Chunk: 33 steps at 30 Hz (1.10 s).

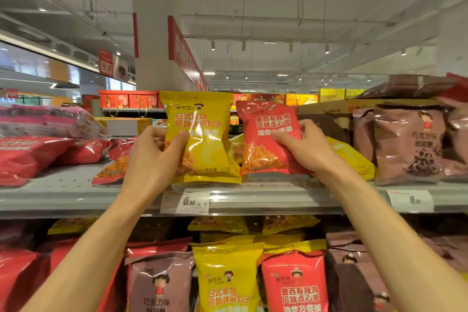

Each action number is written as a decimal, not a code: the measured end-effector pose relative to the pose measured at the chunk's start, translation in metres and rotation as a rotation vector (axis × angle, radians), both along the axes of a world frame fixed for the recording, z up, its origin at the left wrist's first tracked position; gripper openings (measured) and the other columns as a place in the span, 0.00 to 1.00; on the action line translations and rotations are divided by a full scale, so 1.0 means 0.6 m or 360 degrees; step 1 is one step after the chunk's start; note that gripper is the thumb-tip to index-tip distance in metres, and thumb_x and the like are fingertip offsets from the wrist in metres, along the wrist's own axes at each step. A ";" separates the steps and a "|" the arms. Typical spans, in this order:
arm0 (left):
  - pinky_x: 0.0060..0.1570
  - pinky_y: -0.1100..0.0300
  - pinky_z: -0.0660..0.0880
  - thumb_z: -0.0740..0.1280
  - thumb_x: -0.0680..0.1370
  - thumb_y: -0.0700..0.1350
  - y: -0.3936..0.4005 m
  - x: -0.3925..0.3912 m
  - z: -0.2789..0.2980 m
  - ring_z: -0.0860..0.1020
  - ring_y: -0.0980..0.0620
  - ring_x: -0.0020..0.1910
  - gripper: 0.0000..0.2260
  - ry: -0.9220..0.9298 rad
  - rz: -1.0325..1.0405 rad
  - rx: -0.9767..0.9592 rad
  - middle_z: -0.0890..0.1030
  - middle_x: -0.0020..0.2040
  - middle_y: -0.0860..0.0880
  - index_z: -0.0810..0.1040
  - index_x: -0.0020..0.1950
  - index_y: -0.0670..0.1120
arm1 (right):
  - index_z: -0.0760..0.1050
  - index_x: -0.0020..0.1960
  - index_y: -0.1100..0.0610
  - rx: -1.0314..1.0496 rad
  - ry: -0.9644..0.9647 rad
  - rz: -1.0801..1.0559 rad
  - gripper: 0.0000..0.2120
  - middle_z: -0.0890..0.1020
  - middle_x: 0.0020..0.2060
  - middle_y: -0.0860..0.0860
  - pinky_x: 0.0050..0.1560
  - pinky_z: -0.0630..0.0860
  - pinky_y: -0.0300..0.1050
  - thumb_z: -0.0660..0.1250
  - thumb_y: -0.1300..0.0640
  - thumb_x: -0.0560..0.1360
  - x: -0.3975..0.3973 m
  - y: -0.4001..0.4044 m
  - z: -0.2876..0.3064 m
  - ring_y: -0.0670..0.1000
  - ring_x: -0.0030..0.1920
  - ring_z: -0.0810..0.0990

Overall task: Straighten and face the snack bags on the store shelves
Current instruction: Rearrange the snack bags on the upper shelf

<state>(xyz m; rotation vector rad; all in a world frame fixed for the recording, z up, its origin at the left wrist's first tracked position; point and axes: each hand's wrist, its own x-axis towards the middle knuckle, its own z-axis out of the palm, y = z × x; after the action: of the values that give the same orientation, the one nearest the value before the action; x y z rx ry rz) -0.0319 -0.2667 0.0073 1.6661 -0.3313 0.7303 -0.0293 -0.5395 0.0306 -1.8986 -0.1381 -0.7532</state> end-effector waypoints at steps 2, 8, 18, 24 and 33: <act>0.47 0.40 0.83 0.70 0.79 0.56 0.000 0.005 0.003 0.86 0.48 0.36 0.11 0.0004 0.0040 -0.0011 0.86 0.40 0.46 0.75 0.52 0.50 | 0.73 0.54 0.50 0.0017 -0.0105 -0.0080 0.13 0.81 0.45 0.42 0.40 0.77 0.35 0.75 0.49 0.75 -0.010 -0.018 0.005 0.38 0.42 0.80; 0.43 0.42 0.84 0.70 0.80 0.54 -0.051 0.015 0.014 0.86 0.48 0.33 0.13 -0.0021 -0.0008 0.0031 0.85 0.41 0.44 0.75 0.54 0.45 | 0.76 0.65 0.54 0.0161 -0.0157 -0.0208 0.25 0.85 0.53 0.48 0.53 0.82 0.49 0.75 0.44 0.73 -0.042 -0.101 0.002 0.48 0.50 0.85; 0.50 0.46 0.77 0.70 0.78 0.60 -0.189 0.068 0.024 0.80 0.45 0.45 0.17 -0.0029 0.0191 0.0632 0.80 0.42 0.49 0.73 0.51 0.47 | 0.73 0.61 0.52 0.0165 -0.0178 -0.0266 0.18 0.83 0.48 0.43 0.41 0.76 0.39 0.74 0.47 0.75 -0.100 -0.157 -0.035 0.41 0.42 0.84; 0.46 0.46 0.80 0.66 0.77 0.67 -0.203 0.079 0.021 0.83 0.46 0.41 0.22 0.0024 0.0168 0.1047 0.84 0.39 0.49 0.77 0.46 0.47 | 0.74 0.61 0.50 0.0186 -0.0151 -0.0212 0.18 0.85 0.49 0.45 0.49 0.81 0.46 0.74 0.45 0.75 -0.102 -0.161 -0.044 0.45 0.46 0.86; 0.55 0.51 0.78 0.67 0.79 0.60 -0.179 0.035 0.002 0.80 0.54 0.53 0.20 -0.0200 0.0226 0.0755 0.82 0.57 0.55 0.78 0.65 0.50 | 0.74 0.61 0.51 0.0211 -0.0161 -0.0135 0.19 0.85 0.50 0.45 0.44 0.81 0.43 0.73 0.45 0.75 -0.108 -0.161 -0.049 0.44 0.43 0.86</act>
<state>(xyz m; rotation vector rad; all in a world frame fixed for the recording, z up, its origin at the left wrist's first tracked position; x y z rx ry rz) -0.0110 -0.3741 0.0086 2.1106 -0.5083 0.9144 -0.0938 -0.6362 0.0013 -1.7501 -0.0691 -0.8945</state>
